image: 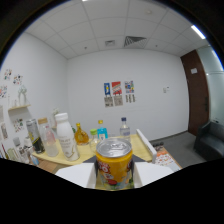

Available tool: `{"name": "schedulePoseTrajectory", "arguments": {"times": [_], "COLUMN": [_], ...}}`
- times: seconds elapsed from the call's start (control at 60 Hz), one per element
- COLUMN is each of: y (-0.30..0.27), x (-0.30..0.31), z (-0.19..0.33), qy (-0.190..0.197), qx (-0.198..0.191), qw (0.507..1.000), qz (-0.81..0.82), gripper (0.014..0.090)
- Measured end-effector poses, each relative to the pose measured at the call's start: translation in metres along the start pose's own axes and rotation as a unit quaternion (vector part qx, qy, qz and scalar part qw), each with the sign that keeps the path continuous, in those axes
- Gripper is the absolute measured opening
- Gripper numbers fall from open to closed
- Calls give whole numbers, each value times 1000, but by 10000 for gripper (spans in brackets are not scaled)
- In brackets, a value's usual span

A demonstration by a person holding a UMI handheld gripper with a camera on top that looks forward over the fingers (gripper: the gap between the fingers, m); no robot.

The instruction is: Make me a cup of Vodka Sunrise.

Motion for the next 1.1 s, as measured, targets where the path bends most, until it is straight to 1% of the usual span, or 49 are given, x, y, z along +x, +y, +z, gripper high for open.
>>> {"name": "schedulePoseTrajectory", "arguments": {"times": [0.117,0.183,0.283,0.333,0.4,0.467,0.633,0.75,0.9,1.0,1.1], "y": [69,112,161,178,200,213,211,206,203,202,203], "x": [-16,-22,-29,-29,-30,-28,-22,-23,-29,-35,-42], "z": [-7,-6,-1,2,7,10,17,21,26,30,31], "qy": [4,10,16,23,29,36,53,61,60,57,53], "qx": [-46,-81,-110,-116,-134,-143,-137,-131,-114,-107,-106], "qw": [999,996,994,993,989,984,953,902,805,734,637], "qz": [19,23,10,-13,-51,-98,-264,-406,-579,-668,-762], "gripper": [513,514,515,515,514,515,513,513,509,512,512]}}
